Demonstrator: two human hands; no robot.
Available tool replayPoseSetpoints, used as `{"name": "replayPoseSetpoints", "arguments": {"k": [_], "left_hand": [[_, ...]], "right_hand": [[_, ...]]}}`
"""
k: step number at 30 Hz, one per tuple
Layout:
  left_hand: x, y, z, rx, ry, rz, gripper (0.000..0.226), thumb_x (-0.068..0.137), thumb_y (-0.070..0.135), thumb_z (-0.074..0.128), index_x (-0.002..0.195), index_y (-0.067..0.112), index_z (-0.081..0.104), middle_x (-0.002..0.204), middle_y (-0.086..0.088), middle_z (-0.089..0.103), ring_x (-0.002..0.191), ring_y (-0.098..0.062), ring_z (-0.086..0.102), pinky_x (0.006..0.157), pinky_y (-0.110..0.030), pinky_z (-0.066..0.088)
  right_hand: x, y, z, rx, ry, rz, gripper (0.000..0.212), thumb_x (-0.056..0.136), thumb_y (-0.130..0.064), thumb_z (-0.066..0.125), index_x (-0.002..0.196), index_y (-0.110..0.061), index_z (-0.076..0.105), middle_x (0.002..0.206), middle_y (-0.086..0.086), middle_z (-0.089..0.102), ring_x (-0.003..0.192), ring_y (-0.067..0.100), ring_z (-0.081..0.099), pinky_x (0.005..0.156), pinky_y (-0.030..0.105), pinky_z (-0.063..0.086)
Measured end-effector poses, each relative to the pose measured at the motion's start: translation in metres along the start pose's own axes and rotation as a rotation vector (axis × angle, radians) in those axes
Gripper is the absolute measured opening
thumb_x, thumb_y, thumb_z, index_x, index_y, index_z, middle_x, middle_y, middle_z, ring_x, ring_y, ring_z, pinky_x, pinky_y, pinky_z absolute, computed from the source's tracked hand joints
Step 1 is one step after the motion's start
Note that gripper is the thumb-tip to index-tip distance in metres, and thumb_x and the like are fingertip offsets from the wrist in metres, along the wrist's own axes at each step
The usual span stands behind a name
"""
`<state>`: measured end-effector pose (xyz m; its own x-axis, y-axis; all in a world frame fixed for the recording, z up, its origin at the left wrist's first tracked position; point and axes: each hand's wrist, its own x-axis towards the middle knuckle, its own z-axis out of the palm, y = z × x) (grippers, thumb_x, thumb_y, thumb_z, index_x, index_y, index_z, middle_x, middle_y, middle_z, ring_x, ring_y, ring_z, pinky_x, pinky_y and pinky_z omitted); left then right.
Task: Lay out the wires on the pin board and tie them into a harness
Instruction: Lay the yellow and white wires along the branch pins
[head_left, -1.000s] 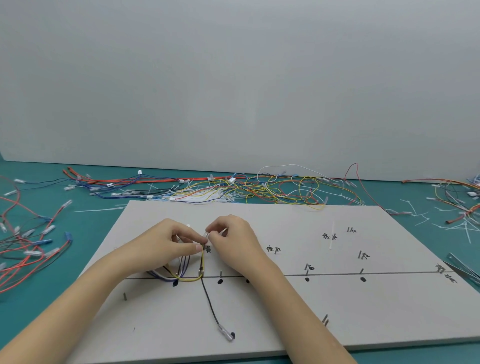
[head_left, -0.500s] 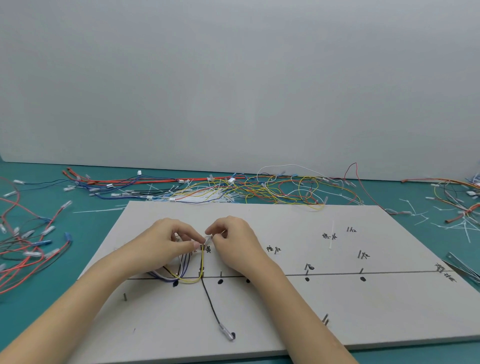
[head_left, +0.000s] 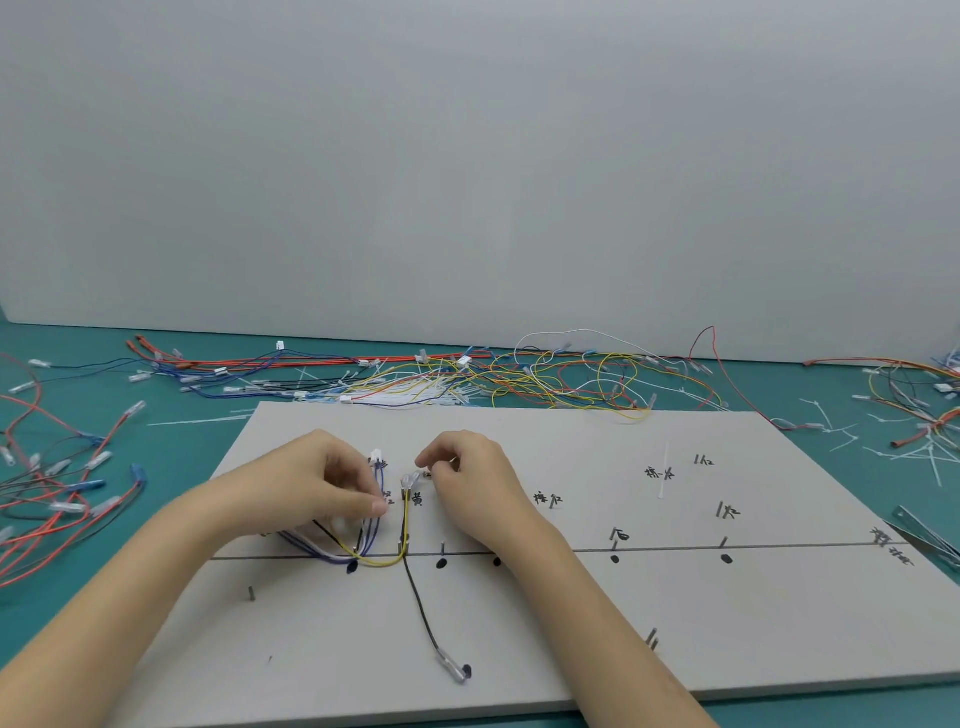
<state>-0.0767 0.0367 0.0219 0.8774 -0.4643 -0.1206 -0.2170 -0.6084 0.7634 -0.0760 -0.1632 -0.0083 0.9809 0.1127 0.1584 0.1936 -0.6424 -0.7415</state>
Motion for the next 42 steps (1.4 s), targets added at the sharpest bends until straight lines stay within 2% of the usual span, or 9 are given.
{"name": "replayPoseSetpoints", "arguments": {"k": [5,10,24,26,30,32,37,39,42], "left_hand": [[-0.008,-0.006,-0.016,0.040,-0.170,-0.072,0.006,0.075,0.024,0.083,0.078,0.021,0.079,0.079,-0.008,0.076,0.069,-0.012,0.066,0.068,-0.033,0.057],[-0.011,-0.005,-0.019,0.111,-0.202,-0.072,0.006,0.073,0.030,0.084,0.075,0.031,0.079,0.069,0.010,0.073,0.058,0.002,0.055,0.057,-0.011,0.041],[-0.010,-0.007,-0.018,0.144,-0.194,-0.074,0.027,0.060,0.038,0.090,0.082,0.037,0.075,0.071,0.012,0.064,0.057,-0.004,0.050,0.057,-0.017,0.041],[-0.011,-0.009,-0.025,0.119,-0.071,-0.078,0.035,0.058,0.043,0.087,0.090,0.039,0.072,0.081,0.011,0.068,0.059,-0.005,0.055,0.061,-0.025,0.044],[-0.008,-0.027,-0.047,0.034,0.429,-0.066,0.033,0.082,0.011,0.074,0.101,0.038,0.068,0.094,0.005,0.068,0.066,-0.016,0.057,0.067,-0.029,0.042],[-0.007,-0.039,-0.053,0.071,0.541,-0.100,0.031,0.086,0.005,0.068,0.101,0.033,0.068,0.097,0.002,0.069,0.074,-0.022,0.058,0.070,-0.029,0.041],[-0.006,-0.053,-0.053,0.137,0.449,-0.191,0.020,0.088,0.013,0.068,0.086,0.032,0.073,0.093,0.004,0.072,0.090,-0.019,0.064,0.081,-0.033,0.046],[-0.002,-0.055,-0.049,0.152,0.403,-0.234,0.015,0.087,0.021,0.071,0.084,0.035,0.075,0.095,0.009,0.072,0.106,-0.022,0.059,0.094,-0.038,0.044],[0.002,-0.058,-0.045,0.367,0.479,-0.359,0.024,0.086,0.037,0.069,0.109,0.042,0.065,0.124,0.003,0.056,0.128,-0.029,0.033,0.108,-0.045,0.030]], "right_hand": [[0.000,0.001,0.000,-0.004,-0.014,0.002,0.033,0.083,-0.006,0.044,0.090,-0.022,0.071,0.096,-0.002,0.068,0.097,0.019,0.057,0.090,0.038,0.047],[0.000,0.002,0.000,-0.004,-0.015,0.003,0.031,0.083,-0.007,0.045,0.089,-0.022,0.071,0.094,-0.003,0.067,0.096,0.019,0.057,0.090,0.038,0.048],[0.001,0.000,-0.001,-0.074,-0.029,-0.007,0.030,0.082,-0.006,0.046,0.086,-0.021,0.072,0.084,-0.009,0.056,0.097,0.023,0.056,0.090,0.038,0.047],[0.000,0.000,-0.002,-0.075,-0.034,-0.011,0.031,0.083,-0.006,0.045,0.087,-0.021,0.072,0.081,-0.011,0.053,0.097,0.023,0.055,0.088,0.037,0.047],[0.001,-0.002,-0.004,-0.083,-0.046,-0.015,0.034,0.085,-0.007,0.042,0.088,-0.020,0.073,0.088,-0.005,0.055,0.099,0.025,0.054,0.087,0.035,0.046],[0.000,-0.002,-0.004,-0.091,-0.052,-0.019,0.035,0.085,-0.006,0.041,0.089,-0.019,0.073,0.090,-0.004,0.054,0.100,0.025,0.054,0.087,0.035,0.046],[0.000,-0.003,-0.005,-0.110,-0.061,-0.028,0.035,0.085,-0.006,0.041,0.092,-0.019,0.073,0.082,-0.010,0.048,0.100,0.025,0.053,0.088,0.036,0.046],[0.001,-0.003,-0.005,-0.115,-0.062,-0.028,0.036,0.086,-0.006,0.041,0.093,-0.019,0.073,0.083,-0.009,0.048,0.100,0.025,0.053,0.088,0.036,0.046],[0.000,-0.003,-0.005,-0.115,-0.062,-0.027,0.035,0.086,-0.006,0.041,0.093,-0.020,0.073,0.085,-0.008,0.048,0.099,0.025,0.053,0.088,0.037,0.046]]}}
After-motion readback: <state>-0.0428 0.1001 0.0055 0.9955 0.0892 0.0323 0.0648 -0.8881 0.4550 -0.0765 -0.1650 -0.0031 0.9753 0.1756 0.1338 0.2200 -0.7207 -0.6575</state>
